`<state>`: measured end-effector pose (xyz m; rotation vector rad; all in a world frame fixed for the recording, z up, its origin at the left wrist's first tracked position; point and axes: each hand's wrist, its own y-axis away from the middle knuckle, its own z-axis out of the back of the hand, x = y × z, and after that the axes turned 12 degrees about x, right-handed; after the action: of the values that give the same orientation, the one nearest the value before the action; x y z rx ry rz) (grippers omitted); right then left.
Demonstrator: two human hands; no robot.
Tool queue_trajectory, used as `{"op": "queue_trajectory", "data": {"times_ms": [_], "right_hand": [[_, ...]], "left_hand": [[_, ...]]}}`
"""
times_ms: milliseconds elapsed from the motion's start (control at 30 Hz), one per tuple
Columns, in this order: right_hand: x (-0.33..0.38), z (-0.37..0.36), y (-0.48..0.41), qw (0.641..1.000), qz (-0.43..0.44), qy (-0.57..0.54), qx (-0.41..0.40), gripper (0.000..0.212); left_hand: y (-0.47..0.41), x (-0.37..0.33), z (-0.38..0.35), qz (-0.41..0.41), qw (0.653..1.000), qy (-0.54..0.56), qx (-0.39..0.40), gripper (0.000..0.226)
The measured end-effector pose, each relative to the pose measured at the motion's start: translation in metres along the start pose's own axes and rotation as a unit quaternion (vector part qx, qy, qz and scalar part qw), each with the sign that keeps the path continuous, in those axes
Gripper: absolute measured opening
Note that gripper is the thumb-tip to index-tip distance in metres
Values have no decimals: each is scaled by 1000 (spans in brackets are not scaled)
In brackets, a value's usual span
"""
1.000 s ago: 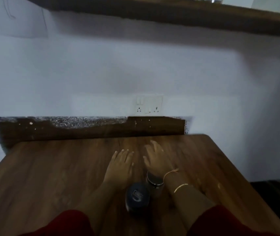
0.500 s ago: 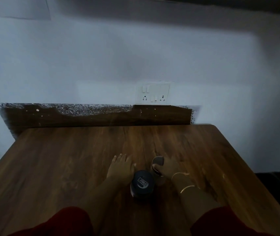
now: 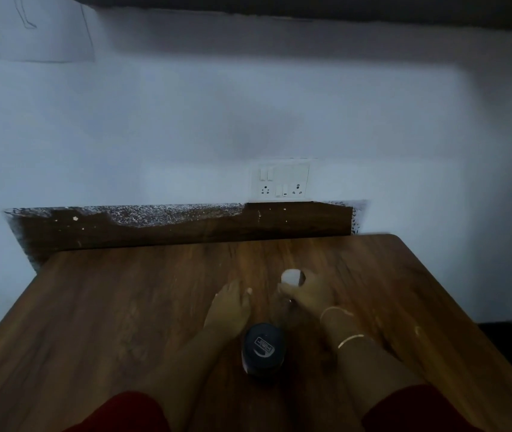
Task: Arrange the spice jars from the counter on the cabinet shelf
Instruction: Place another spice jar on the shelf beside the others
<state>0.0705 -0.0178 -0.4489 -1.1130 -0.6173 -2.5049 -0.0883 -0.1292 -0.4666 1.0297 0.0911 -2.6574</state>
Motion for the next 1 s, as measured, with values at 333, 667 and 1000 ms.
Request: {"op": "queue_trajectory", "data": {"times_ms": [333,667,1000], "right_hand": [[98,75,19,965,214,-150,21,61],[157,111,57,866,324,-377,53,42],[190,127,76,826,343,-448,-15,40]], "left_hand": [[-20,-80,42,100,815,571,-25,65],[-7,-135,80,-39,638,767,60,72],[13,-179,91,-214,725,652,-56,25]]}}
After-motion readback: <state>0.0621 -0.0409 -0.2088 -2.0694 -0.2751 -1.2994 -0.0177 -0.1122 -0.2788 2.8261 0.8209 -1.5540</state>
